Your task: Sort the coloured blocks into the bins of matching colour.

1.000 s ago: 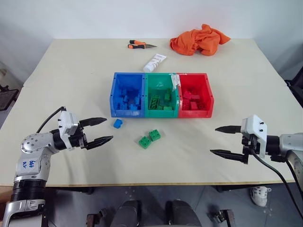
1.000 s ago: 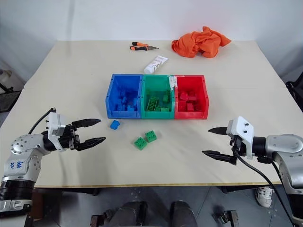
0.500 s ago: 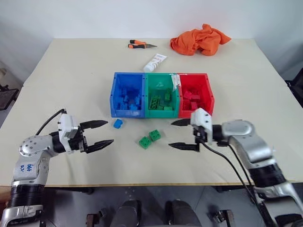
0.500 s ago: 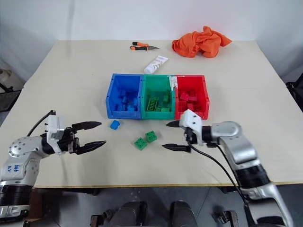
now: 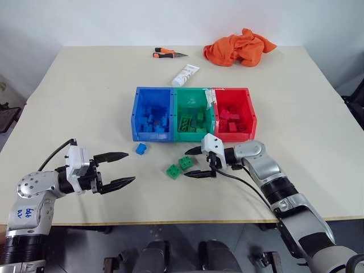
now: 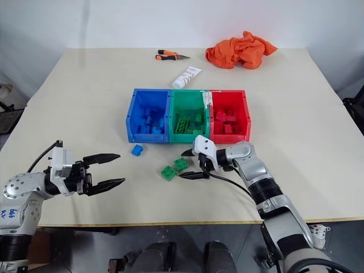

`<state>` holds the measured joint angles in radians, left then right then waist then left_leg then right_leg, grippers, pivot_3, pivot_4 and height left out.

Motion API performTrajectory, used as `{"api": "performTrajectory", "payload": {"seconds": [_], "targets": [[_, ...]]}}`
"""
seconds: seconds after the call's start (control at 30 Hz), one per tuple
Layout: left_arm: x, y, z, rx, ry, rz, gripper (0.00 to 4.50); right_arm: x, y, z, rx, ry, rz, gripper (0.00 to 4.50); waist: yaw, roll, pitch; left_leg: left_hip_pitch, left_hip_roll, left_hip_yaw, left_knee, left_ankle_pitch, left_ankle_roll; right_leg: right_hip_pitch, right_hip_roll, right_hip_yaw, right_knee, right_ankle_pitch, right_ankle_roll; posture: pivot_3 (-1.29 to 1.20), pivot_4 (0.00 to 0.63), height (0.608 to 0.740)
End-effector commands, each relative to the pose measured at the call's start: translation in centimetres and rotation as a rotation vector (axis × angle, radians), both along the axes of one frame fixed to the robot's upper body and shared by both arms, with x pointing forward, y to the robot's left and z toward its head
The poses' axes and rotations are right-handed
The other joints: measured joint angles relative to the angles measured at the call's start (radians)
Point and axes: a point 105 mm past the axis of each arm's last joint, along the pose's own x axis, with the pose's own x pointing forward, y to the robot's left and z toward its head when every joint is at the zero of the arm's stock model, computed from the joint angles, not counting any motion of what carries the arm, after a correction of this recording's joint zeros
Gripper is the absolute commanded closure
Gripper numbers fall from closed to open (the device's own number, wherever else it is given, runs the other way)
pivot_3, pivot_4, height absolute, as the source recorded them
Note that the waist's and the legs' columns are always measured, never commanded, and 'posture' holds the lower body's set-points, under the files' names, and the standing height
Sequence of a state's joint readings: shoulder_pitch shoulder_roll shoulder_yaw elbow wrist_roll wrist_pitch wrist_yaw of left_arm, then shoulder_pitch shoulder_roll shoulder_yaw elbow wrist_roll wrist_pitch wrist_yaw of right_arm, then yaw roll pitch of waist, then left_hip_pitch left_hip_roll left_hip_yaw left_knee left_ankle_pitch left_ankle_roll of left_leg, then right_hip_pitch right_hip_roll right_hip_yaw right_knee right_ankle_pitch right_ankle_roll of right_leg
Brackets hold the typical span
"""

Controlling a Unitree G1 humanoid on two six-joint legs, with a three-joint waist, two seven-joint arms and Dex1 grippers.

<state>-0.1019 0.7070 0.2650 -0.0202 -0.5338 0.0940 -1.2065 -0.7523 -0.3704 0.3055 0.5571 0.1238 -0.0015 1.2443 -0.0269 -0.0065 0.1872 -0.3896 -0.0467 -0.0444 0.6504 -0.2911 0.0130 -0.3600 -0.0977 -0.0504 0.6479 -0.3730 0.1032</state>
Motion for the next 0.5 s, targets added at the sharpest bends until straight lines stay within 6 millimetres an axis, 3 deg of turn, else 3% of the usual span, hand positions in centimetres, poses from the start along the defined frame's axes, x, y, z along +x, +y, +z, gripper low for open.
{"api": "performTrajectory", "payload": {"seconds": [0.03, 0.13, 0.17, 0.4, 0.5], "targets": [[-0.2, 0.1, 1.2, -0.019, -0.049, 0.008, 0.55, 0.1, 0.1, 1.0, 0.028, -0.038, 0.007, 1.96, -0.001, 0.000, 0.000, 0.000, 0.000, 0.000, 0.000, 0.000, 0.000, 0.000, 0.000, 0.000, 0.000, 0.000, 0.000, 0.00, 0.150, 0.740], [-0.1, 0.0, 1.2, -0.022, -0.051, 0.008, 0.55, 0.0, 0.2, 2.0, 0.062, -0.068, 0.002, 3.03, -0.001, 0.000, 0.000, 0.000, 0.000, 0.000, 0.000, 0.000, 0.000, -0.001, 0.000, 0.000, 0.001, 0.000, 0.000, 0.00, 0.150, 0.740], [0.0, 0.0, 1.2, -0.023, -0.052, 0.008, 0.55, -0.1, 0.2, 2.4, 0.076, -0.077, 0.001, 3.11, -0.001, 0.000, 0.000, 0.000, 0.000, 0.000, 0.000, 0.000, 0.000, -0.001, 0.000, 0.000, 0.002, 0.000, 0.000, 0.00, 0.150, 0.740], [0.7, -0.4, 1.3, -0.034, -0.058, 0.005, 0.55, -1.2, -0.5, 4.6, 0.137, -0.117, -0.034, 3.11, 0.000, 0.000, 0.000, 0.000, 0.000, 0.000, 0.000, 0.000, 0.000, -0.001, 0.000, 0.000, 0.002, 0.000, 0.000, 0.00, 0.150, 0.740], [1.0, -0.5, 1.4, -0.039, -0.063, 0.004, 0.55, -0.7, -1.1, 6.3, 0.164, -0.160, -0.094, 3.11, 0.001, 0.000, 0.000, 0.000, 0.000, 0.000, 0.000, 0.000, 0.000, 0.000, 0.000, 0.000, 0.001, 0.000, 0.000, 0.00, 0.150, 0.740]]}}
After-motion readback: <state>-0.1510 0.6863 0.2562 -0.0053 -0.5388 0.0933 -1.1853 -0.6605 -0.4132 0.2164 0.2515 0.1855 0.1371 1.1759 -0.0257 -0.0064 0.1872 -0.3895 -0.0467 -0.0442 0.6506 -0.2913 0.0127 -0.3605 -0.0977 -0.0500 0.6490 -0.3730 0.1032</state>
